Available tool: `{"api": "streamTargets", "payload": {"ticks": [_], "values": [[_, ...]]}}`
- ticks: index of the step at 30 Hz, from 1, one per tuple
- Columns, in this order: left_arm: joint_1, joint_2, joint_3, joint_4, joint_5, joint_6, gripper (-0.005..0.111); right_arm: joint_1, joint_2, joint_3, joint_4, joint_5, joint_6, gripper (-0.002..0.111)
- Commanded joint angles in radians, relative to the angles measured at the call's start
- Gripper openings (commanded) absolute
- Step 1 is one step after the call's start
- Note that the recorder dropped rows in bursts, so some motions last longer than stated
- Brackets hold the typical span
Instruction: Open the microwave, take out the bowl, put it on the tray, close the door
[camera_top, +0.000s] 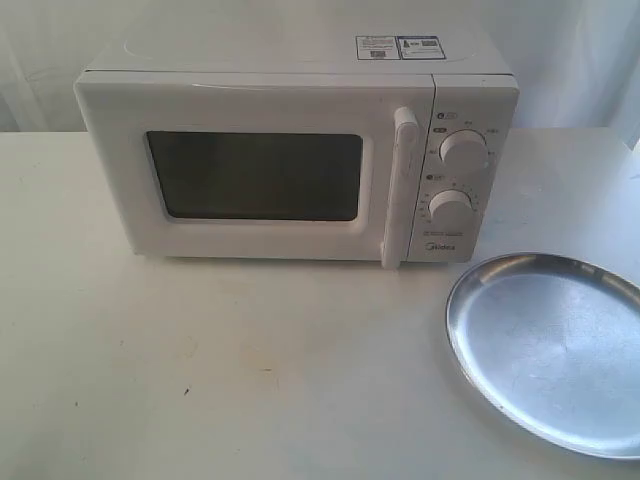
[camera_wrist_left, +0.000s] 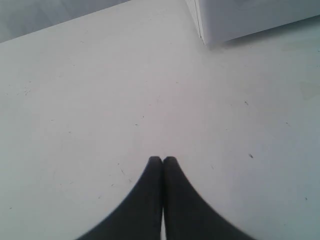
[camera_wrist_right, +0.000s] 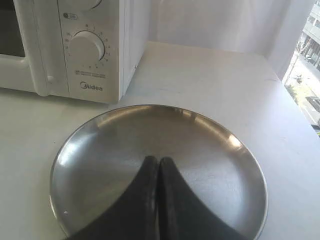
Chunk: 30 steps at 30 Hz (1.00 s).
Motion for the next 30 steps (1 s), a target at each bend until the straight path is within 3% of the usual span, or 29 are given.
{"api": "streamTargets", "payload": {"ticks": [1,11,15,19,22,28,30], "values": [[-0.004,-0.003,0.002,-0.004,-0.001,-0.005,0.000,-0.008,-0.006,0.001,-0.005,-0.016,0.004,0.000],[-0.004,-0.003,0.002,-0.004,-0.001,-0.005,0.000,-0.008,-0.006,0.001,-0.022,-0.124,-0.021,0.000],[-0.004,-0.003,0.002,-0.004,-0.001,-0.005,0.000,-0.006,-0.006,0.001,0.016,-0.478,0.009,0.000],[-0.004,-0.003,0.002,-0.004,-0.001,-0.005,0.000,-0.006,-0.006,0.001,0.032,-0.915,0.380,0.000],[-0.004,-0.003,0.002,-0.004,-0.001,-0.005,0.000,-0.006,0.001,-0.037,-0.028,-1.222,0.437,0.000],[-0.004,-0.003,0.002,-0.004,-0.001,-0.005,0.000,-0.006,0.341,-0.400,-0.060,-1.134,0.191,0.000],[-0.004,-0.003,0.002,-0.004,-0.001,-0.005,0.000,-0.006,0.515,-0.517,-0.060,-1.079,0.210,0.000]]}}
